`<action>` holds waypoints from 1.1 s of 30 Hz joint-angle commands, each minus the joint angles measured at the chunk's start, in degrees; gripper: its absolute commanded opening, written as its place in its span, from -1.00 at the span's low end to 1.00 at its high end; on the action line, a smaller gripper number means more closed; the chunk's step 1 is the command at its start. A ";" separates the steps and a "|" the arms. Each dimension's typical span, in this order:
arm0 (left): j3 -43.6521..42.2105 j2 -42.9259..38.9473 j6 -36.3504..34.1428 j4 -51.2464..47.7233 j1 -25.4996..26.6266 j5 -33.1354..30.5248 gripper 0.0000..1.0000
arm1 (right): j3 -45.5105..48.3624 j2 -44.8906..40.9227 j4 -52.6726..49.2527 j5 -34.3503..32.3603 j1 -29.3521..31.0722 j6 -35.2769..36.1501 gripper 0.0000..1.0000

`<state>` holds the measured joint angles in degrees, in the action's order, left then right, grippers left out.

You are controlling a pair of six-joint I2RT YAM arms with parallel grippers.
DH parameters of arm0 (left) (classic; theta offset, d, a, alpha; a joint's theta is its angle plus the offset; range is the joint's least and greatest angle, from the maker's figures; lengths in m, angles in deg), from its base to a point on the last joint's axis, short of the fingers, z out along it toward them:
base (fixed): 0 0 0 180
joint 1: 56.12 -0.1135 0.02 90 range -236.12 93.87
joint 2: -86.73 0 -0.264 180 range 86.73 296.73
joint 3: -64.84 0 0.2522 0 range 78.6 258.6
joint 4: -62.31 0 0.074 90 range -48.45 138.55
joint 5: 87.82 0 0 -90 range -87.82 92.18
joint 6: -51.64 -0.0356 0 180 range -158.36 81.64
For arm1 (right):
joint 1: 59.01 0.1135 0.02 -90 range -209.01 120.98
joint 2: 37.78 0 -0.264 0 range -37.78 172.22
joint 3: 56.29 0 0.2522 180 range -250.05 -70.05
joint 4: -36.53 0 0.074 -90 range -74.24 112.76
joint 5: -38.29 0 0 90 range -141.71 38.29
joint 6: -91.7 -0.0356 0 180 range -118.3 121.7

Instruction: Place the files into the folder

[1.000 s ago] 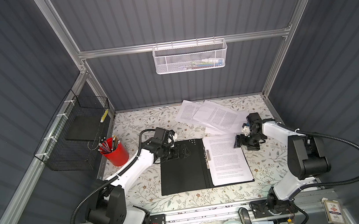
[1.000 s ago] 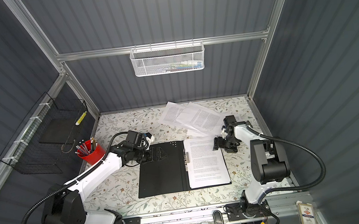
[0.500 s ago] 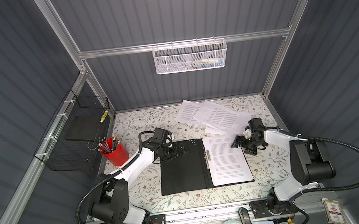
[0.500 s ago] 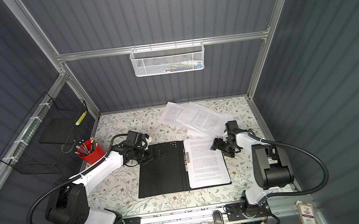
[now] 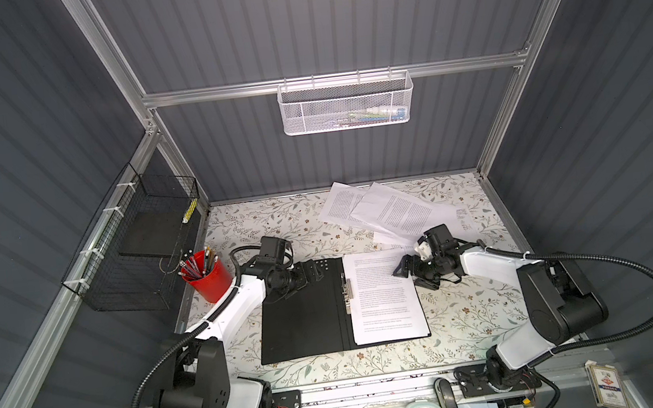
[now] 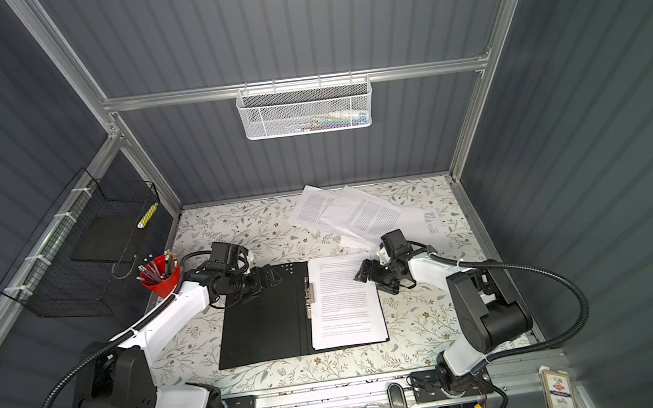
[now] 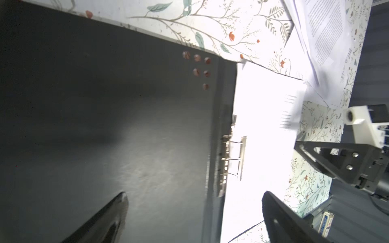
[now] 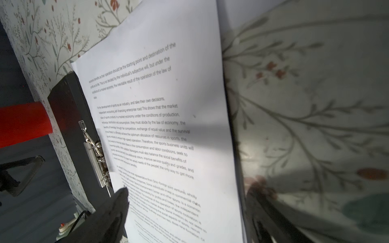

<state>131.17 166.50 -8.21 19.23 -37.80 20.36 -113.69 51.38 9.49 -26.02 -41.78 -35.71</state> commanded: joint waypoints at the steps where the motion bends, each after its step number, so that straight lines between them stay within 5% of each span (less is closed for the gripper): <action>1: 3.93 -1.64 -2.18 -2.91 0.03 3.24 0.99 | -2.06 -4.25 -2.38 -4.45 -0.27 -0.77 0.74; 7: 4.23 -3.23 -1.26 -2.05 0.04 6.04 0.99 | -17.25 -2.79 -21.95 -30.05 -2.04 9.32 0.52; 11: 4.02 -3.54 -0.55 -0.80 0.02 6.00 0.99 | -22.23 2.13 -24.68 -41.03 -2.02 15.39 0.44; 21: 6.98 1.93 -2.27 0.81 0.04 7.81 0.99 | -31.59 13.58 -25.17 -45.00 -0.31 28.52 0.52; 33: 8.38 5.36 -3.33 1.60 -0.05 9.07 0.99 | -39.51 24.35 -25.63 -47.62 2.26 33.85 0.47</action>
<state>138.25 171.64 -10.31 20.63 -37.80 27.99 -151.06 74.36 -14.45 -70.98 -39.86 -4.17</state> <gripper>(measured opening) 0.996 0.742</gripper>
